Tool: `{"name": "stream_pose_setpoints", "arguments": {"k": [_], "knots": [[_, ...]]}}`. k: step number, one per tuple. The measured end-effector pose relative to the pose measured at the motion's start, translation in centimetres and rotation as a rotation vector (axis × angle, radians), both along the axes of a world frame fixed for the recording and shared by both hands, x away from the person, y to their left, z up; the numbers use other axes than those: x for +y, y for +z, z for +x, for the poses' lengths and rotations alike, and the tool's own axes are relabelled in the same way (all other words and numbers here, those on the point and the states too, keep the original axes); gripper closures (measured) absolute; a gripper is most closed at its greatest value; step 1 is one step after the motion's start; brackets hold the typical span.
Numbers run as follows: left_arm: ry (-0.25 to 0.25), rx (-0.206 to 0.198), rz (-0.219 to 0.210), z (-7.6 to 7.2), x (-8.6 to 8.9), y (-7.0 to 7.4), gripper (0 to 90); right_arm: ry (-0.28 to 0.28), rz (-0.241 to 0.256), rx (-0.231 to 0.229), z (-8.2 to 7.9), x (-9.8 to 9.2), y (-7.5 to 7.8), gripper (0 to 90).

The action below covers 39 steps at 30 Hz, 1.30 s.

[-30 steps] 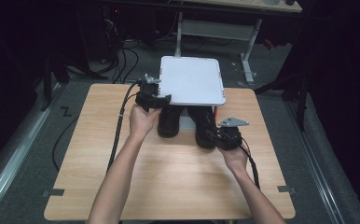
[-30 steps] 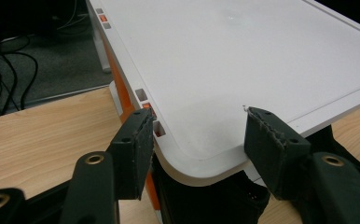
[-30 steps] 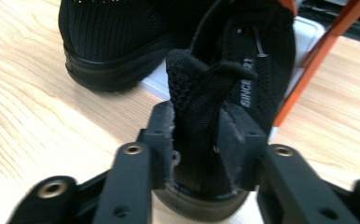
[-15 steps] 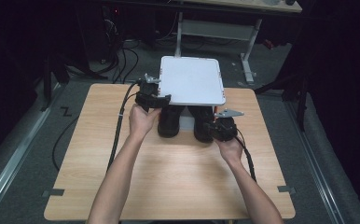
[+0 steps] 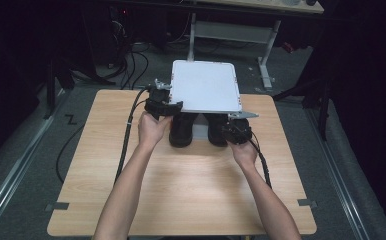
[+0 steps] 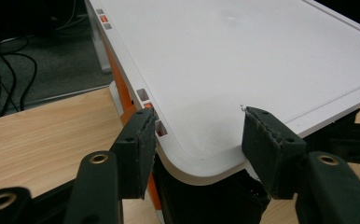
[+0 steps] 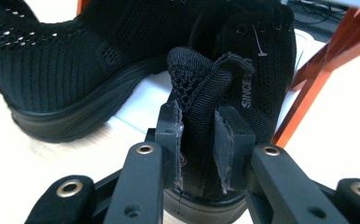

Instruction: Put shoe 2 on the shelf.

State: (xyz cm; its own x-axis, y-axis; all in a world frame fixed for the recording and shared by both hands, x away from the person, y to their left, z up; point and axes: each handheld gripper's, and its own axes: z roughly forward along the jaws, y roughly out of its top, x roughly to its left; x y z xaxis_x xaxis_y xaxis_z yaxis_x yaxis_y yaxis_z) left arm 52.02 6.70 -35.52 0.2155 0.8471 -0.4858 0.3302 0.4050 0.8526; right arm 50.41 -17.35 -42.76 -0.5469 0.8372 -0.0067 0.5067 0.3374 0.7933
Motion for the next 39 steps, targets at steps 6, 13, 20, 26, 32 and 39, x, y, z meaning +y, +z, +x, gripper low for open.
{"name": "stream_pose_setpoints", "arguments": {"k": [6,13,20,26,32,39], "knots": [[-0.001,-0.002,-0.001,0.0,0.1,0.0,46.0,-0.016,-0.013,-0.011,0.5,0.4,-0.3,70.6],[0.010,-0.014,0.011,-0.1,0.0,0.0,46.6,-0.019,-0.006,0.002,0.2,-0.1,-0.3,55.3],[0.057,-0.015,0.017,0.4,-0.3,-0.1,41.7,0.011,0.008,-0.032,-1.2,-1.2,1.1,53.2],[0.060,-0.045,0.034,-0.4,-0.2,0.4,34.6,0.032,0.049,-0.050,-2.5,-3.2,1.9,58.6],[0.058,-0.091,0.004,-2.3,0.6,1.1,34.1,0.043,0.087,-0.069,-4.2,-5.3,2.4,59.8],[0.027,-0.097,0.002,-4.9,1.7,0.2,32.6,0.007,0.129,-0.083,-6.2,-8.4,2.4,59.5]]}}
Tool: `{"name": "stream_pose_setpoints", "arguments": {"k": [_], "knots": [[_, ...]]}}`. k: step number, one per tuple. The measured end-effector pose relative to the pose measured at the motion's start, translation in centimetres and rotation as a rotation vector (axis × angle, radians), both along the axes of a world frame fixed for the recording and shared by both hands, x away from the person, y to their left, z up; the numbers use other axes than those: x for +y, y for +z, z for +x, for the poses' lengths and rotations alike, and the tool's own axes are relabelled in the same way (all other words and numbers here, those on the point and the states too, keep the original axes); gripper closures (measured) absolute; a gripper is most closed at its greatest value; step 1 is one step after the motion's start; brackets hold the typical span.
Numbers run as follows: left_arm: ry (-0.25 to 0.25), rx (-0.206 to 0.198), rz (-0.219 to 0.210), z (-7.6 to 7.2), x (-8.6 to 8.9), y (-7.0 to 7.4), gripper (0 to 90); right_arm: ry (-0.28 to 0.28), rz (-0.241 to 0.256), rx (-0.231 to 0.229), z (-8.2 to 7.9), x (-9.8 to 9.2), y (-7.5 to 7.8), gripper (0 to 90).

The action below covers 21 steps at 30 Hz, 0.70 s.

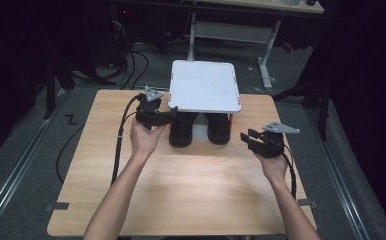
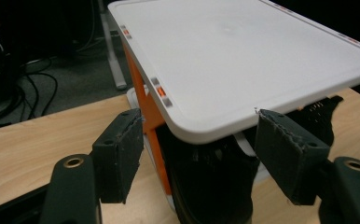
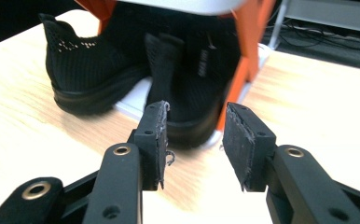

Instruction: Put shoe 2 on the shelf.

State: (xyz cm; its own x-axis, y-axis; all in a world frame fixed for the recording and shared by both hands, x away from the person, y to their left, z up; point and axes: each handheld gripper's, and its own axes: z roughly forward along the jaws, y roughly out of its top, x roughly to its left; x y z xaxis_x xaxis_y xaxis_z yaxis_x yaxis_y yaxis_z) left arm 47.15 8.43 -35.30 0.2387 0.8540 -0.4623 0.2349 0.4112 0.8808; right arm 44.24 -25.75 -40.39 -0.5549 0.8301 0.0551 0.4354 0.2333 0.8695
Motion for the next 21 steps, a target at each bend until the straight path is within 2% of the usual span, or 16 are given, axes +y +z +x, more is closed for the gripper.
{"name": "stream_pose_setpoints", "arguments": {"k": [4,9,16,21], "knots": [[-0.017,0.005,0.001,-1.8,0.8,-1.3,32.4,-0.032,0.017,0.015,-0.9,-1.9,-1.0,58.1],[-0.013,0.021,-0.017,-3.3,2.0,-2.8,32.5,-0.063,0.039,0.039,-1.5,-3.7,-2.3,57.8],[0.004,0.041,0.003,-4.3,2.6,-4.7,32.6,-0.074,0.019,0.059,-2.2,-4.2,-3.4,57.0],[0.007,0.075,-0.007,-5.5,3.3,-6.7,32.5,-0.084,0.002,0.077,-2.5,-4.7,-4.4,56.0]]}}
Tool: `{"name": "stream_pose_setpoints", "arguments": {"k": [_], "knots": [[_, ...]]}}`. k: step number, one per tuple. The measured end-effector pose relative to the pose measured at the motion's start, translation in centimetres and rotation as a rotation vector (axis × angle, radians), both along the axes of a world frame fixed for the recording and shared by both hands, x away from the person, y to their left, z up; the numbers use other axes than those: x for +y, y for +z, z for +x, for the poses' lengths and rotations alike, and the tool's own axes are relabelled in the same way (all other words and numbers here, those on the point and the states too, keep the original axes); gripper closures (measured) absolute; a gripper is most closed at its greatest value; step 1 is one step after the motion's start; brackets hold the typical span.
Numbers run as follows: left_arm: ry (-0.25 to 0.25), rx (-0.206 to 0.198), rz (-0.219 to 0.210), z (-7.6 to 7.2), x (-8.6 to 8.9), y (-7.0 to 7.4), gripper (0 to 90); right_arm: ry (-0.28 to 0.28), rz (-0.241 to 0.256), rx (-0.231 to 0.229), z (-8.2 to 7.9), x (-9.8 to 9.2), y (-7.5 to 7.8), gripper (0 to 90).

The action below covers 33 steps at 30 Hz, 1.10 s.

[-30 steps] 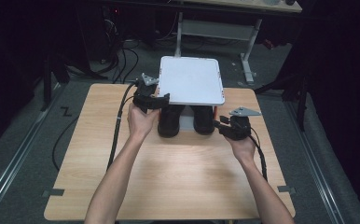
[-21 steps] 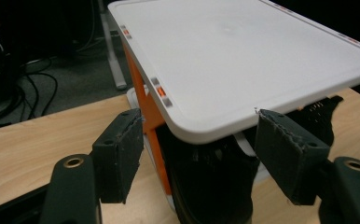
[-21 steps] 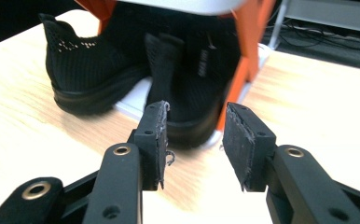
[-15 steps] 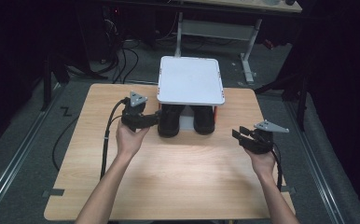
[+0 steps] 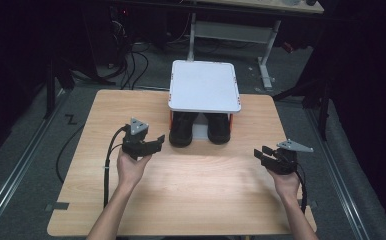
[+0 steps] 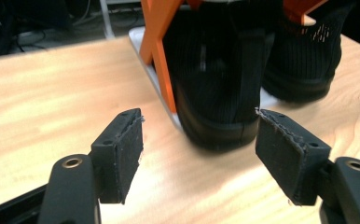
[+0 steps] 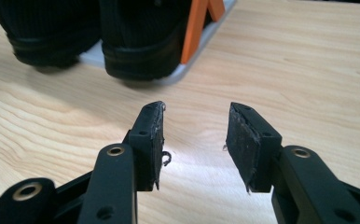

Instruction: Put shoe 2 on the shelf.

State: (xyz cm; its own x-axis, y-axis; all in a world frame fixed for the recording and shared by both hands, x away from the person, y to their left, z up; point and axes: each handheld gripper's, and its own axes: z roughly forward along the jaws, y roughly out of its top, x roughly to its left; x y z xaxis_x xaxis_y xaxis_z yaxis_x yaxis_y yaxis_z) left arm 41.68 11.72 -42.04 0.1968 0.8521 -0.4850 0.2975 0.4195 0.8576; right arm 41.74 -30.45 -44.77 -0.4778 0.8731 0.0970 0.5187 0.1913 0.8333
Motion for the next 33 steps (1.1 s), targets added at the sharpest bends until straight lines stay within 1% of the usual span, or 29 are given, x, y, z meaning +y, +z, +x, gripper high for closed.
{"name": "stream_pose_setpoints", "arguments": {"k": [2,3,5,6,8,9,11,12,15,20,25,27,28,30,31,33], "knots": [[0.001,0.021,-0.004,-0.5,0.2,-1.2,32.5,-0.008,-0.012,0.006,-0.1,-0.2,-0.4,55.5],[0.002,0.039,0.000,-0.9,0.4,-2.0,32.4,-0.010,-0.018,0.006,-0.2,-0.3,-0.7,55.1],[0.007,0.063,0.004,-1.4,0.7,-3.2,32.3,-0.020,-0.031,0.017,-0.2,-0.4,-1.2,54.3],[0.009,0.072,0.010,-1.6,0.9,-3.6,32.3,-0.025,-0.037,0.025,-0.2,-0.4,-1.5,54.2],[0.025,0.081,0.004,-2.0,1.4,-4.4,32.3,-0.029,-0.050,0.037,-0.2,-0.4,-2.0,53.8],[0.030,0.088,0.009,-2.2,1.6,-4.7,32.3,-0.036,-0.058,0.041,-0.2,-0.4,-2.2,53.4],[0.042,0.101,-0.002,-2.5,2.1,-5.3,32.3,-0.042,-0.065,0.050,-0.2,-0.4,-2.6,52.9],[0.048,0.108,-0.006,-2.6,2.3,-5.6,32.2,-0.038,-0.073,0.047,-0.1,-0.4,-2.8,52.8],[0.066,0.125,0.013,-2.9,2.9,-6.6,32.1,-0.045,-0.101,0.053,-0.1,-0.2,-3.1,52.0],[0.094,0.144,0.033,-3.1,3.5,-7.8,32.1,-0.053,-0.126,0.066,0.1,0.1,-3.8,51.4],[0.116,0.159,0.059,-3.1,3.8,-8.9,32.2,-0.062,-0.153,0.079,0.3,0.2,-4.5,50.5],[0.123,0.159,0.073,-3.1,3.8,-9.1,32.2,-0.063,-0.167,0.080,0.3,0.3,-4.7,50.4],[0.127,0.154,0.088,-3.2,3.7,-9.2,32.2,-0.064,-0.174,0.081,0.3,0.3,-4.8,50.5],[0.124,0.149,0.099,-3.2,3.6,-9.4,32.5,-0.072,-0.197,0.075,0.3,0.4,-5.0,50.5],[0.125,0.149,0.099,-3.2,3.5,-9.4,32.4,-0.069,-0.202,0.076,0.3,0.4,-5.1,50.5],[0.127,0.146,0.111,-3.2,3.5,-9.6,32.5,-0.070,-0.191,0.078,0.3,0.4,-5.3,50.0]]}}
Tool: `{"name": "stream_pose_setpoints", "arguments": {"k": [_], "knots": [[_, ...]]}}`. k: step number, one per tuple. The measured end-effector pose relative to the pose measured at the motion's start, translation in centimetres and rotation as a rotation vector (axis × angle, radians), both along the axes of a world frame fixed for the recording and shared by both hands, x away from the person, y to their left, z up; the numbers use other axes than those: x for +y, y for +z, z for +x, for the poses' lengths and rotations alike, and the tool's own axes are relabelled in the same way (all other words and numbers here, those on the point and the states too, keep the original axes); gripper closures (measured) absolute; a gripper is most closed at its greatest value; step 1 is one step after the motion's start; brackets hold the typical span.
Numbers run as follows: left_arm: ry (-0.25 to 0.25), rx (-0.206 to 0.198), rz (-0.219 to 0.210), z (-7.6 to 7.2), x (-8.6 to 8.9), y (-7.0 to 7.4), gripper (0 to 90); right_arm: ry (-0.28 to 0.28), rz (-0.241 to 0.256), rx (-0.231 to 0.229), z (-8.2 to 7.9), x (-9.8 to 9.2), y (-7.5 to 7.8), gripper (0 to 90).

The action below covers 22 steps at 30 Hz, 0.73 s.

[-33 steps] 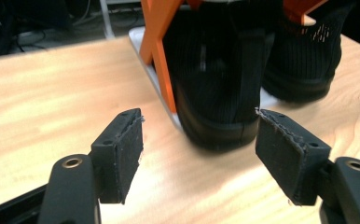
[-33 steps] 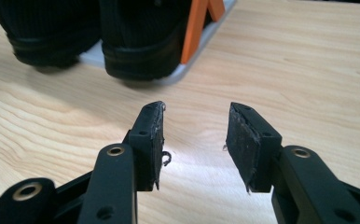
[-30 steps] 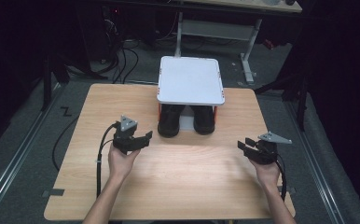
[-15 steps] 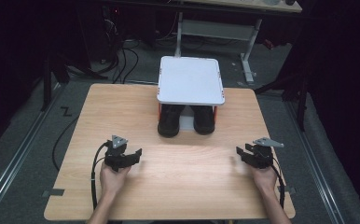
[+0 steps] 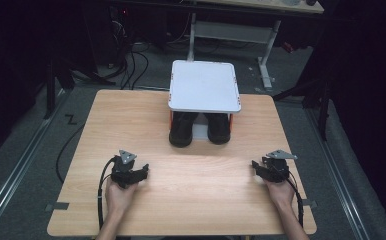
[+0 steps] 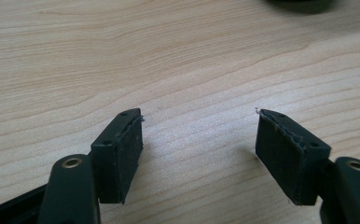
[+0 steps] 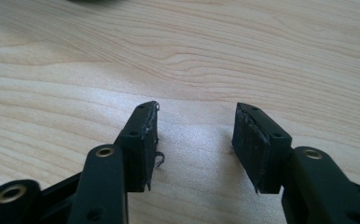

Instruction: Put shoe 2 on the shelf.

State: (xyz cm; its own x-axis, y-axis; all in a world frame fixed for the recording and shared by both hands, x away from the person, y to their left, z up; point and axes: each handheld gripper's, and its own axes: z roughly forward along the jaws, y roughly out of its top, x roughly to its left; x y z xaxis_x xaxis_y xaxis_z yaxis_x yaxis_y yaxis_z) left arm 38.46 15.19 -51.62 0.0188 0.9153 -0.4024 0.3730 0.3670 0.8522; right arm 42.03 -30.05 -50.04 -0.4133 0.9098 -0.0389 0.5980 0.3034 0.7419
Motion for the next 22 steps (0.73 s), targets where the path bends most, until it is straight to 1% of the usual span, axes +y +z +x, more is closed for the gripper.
{"name": "stream_pose_setpoints", "arguments": {"k": [3,4,6,8,9,11,22], "knots": [[0.004,-0.004,0.008,0.01,-0.06,-0.09,32.5,-0.001,-0.001,0.000,0.05,-0.07,0.00,48.9],[0.003,-0.004,0.012,0.01,-0.08,-0.10,32.4,-0.001,0.005,0.005,0.11,-0.15,-0.01,48.3],[0.002,-0.005,0.014,0.03,-0.13,-0.12,32.3,-0.011,0.019,0.015,0.21,-0.30,-0.01,45.8],[0.006,-0.003,0.014,0.10,-0.14,-0.12,31.6,-0.012,0.016,0.017,0.26,-0.31,-0.03,41.3],[0.011,0.000,0.018,0.13,-0.13,-0.14,30.6,-0.012,0.013,0.017,0.27,-0.29,-0.04,40.7],[0.018,0.002,0.017,0.17,-0.13,-0.14,28.7,-0.013,0.013,0.017,0.27,-0.28,-0.04,40.5],[0.024,0.004,0.012,0.06,-0.23,-0.15,26.2,-0.013,0.014,0.021,0.24,-0.22,-0.04,38.9]]}}
